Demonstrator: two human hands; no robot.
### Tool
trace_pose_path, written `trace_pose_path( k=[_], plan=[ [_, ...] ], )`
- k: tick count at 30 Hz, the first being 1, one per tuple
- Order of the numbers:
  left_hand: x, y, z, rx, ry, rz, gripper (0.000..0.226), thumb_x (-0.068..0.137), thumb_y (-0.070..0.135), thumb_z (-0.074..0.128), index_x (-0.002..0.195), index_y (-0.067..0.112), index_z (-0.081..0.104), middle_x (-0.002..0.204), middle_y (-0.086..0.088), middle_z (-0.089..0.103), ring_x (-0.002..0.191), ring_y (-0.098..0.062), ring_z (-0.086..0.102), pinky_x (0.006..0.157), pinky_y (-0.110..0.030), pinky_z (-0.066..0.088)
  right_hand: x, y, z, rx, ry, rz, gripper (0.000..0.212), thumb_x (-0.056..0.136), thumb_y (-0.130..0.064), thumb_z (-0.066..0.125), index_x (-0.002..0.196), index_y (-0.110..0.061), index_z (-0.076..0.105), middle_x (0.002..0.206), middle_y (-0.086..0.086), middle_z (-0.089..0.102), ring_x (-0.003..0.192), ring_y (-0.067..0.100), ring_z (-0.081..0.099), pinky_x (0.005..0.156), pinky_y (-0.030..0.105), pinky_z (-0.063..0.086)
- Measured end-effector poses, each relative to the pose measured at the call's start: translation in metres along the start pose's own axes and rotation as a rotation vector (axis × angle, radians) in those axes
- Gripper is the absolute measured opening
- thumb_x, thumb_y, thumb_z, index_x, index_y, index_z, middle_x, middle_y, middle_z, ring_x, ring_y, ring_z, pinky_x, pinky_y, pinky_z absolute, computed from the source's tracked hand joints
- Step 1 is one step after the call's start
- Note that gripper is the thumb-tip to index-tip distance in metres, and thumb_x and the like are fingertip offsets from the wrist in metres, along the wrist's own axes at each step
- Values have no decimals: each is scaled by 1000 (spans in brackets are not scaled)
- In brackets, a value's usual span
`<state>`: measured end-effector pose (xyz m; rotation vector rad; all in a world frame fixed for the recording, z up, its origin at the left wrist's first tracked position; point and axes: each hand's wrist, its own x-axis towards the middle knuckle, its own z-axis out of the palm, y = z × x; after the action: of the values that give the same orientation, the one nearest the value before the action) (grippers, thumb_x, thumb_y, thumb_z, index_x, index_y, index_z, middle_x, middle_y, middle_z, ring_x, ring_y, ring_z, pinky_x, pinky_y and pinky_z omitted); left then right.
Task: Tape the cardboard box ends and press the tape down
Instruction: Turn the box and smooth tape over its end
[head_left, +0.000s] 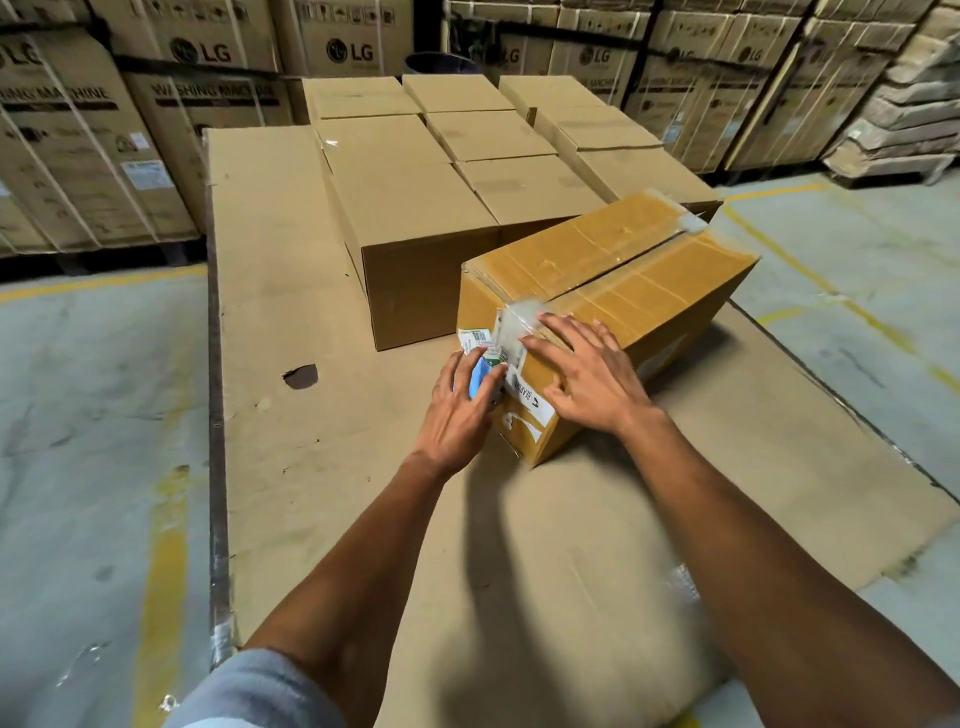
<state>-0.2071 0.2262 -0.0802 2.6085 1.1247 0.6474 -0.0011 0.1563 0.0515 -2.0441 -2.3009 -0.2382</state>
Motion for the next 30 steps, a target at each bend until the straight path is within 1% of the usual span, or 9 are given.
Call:
trace_pose_path(
  k=[2,7,11,15,19,22,24,27,30],
  plan=[
    [-1,-6,5,-33,-11,-6,83,94,8,79,166,18,38,173,-22,28,154,-52,35,119,-61,47,1,-2,1,-23,6,4,71,88,-31,60,157,-37,44,169,3,34,152,28,39,126,63,27],
    [6,-17,8,-110,16,26,81,95,7,76,164,17,35,175,-9,36,142,-39,51,115,-54,50,4,-5,4,-59,29,17,71,86,-31,59,155,-37,44,166,4,36,149,27,42,125,62,29],
    [4,-19,8,-112,2,7,68,102,11,67,161,22,36,180,0,27,146,-38,43,110,-55,49,5,-10,2,-91,27,36,75,85,-32,63,157,-36,42,165,7,38,148,29,43,124,63,30],
    [-3,-18,5,-55,13,45,72,100,9,62,166,20,34,179,-5,28,146,-42,43,105,-55,49,9,-23,-2,-137,13,78,84,82,-34,66,160,-33,35,165,7,39,143,32,47,118,64,37],
    [-6,-17,1,-23,-2,55,78,99,12,62,169,21,28,180,-4,25,145,-43,40,94,-53,50,23,-31,-9,-187,22,137,88,87,-46,67,162,-28,25,163,8,38,132,31,52,102,56,51],
    [-5,-18,-3,9,-14,83,83,98,17,66,170,19,26,180,-5,26,146,-42,38,90,-52,53,36,-35,-12,-227,-10,182,94,88,-61,67,163,-27,21,165,6,34,131,31,50,92,52,52],
    [-3,-20,-6,62,-38,107,84,97,22,69,171,17,29,180,-6,27,151,-40,36,91,-50,53,43,-38,-12,-261,-55,191,102,86,-68,68,165,-29,17,169,3,29,134,32,46,92,53,52],
    [0,-24,-9,137,-65,143,81,98,25,65,171,15,30,181,-7,26,163,-36,31,92,-47,50,52,-41,-11,-318,-102,206,112,82,-76,68,167,-30,12,172,2,25,138,34,41,94,54,50],
    [3,-28,-8,176,-65,183,78,100,23,58,172,12,29,182,-7,22,169,-26,23,92,-45,48,57,-42,-10,-329,-120,230,111,83,-75,68,167,-29,11,172,1,24,141,35,37,97,56,49]
  ],
)
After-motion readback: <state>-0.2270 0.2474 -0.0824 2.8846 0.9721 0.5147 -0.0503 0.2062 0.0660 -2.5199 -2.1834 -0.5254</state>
